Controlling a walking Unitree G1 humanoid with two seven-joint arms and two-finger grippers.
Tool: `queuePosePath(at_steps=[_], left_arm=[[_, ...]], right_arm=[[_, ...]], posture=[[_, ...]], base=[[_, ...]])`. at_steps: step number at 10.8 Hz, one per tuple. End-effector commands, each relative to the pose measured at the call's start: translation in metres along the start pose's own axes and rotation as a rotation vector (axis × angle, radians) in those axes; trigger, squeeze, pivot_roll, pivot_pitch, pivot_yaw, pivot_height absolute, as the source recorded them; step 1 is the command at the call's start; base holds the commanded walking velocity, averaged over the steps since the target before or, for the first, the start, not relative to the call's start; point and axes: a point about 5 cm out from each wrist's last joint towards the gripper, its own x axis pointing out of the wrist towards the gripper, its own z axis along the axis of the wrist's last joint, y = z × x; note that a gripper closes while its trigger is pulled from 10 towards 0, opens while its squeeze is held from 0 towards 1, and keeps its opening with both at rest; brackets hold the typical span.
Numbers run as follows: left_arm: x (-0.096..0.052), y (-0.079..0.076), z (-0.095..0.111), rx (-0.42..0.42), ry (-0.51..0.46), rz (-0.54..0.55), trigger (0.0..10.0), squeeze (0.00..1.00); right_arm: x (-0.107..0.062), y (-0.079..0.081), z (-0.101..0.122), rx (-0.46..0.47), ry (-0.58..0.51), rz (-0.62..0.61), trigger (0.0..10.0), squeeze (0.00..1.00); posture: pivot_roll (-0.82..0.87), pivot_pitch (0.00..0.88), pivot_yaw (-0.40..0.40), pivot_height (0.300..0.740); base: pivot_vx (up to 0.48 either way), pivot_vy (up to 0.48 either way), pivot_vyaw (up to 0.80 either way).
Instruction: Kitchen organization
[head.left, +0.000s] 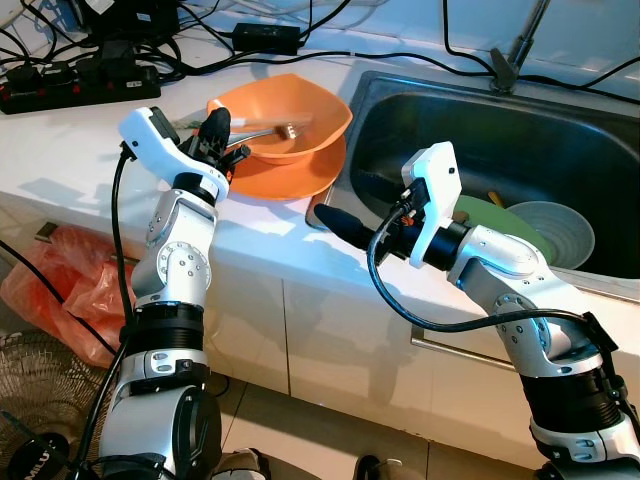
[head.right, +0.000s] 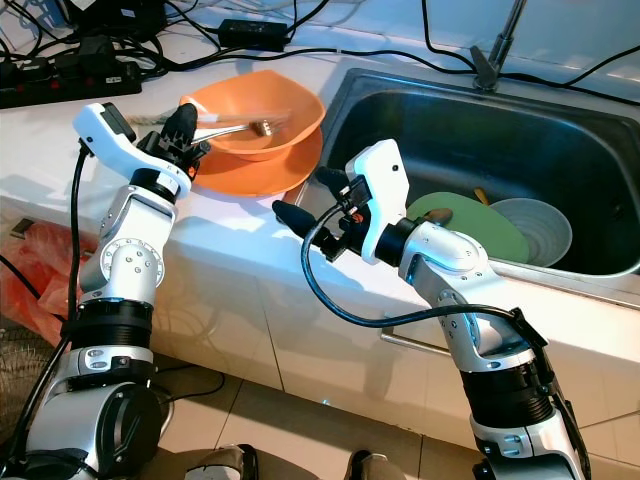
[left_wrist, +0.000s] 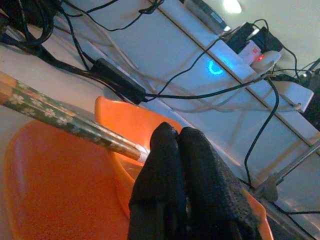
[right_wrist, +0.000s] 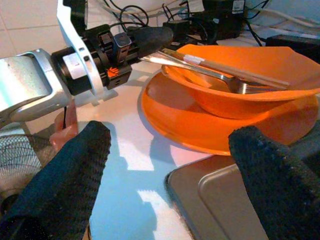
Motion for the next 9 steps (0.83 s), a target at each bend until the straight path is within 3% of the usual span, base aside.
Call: queuePosePath(at_steps=[1,5,7,9], left_arm=[[0.004,-0.008,0.005,-0.010,-0.012,-0.024,0.0,0.00],[0.005,-0.009,0.005,-0.019,0.007,-0.026,0.0,0.00],[0.006,-0.014,0.002,0.010,0.093,0.022,0.0,0.00],[0.002,-0.009,0.001,0.015,0.191,0.107,0.0,0.00]], right_arm=[[-0.002,0.002,0.000,-0.002,0.007,0.014,10.0,0.00],[-0.002,-0.001,-0.001,-0.018,0.010,-0.015,10.0,0.00],[-0.002,-0.005,0.000,-0.030,0.004,-0.054,10.0,0.00],[-0.001,-0.008,0.001,-0.037,-0.002,-0.072,10.0,0.00]], posture=[[0.02,0.121,-0.001,0.740],[0.02,0.122,-0.002,0.740],[0.02,0.123,-0.002,0.740],[0.03,0.124,-0.005,0.740]], base=[[0.000,0.000,0.00],[0.000,0.000,0.00],[0.000,0.000,0.00],[0.000,0.000,0.00]])
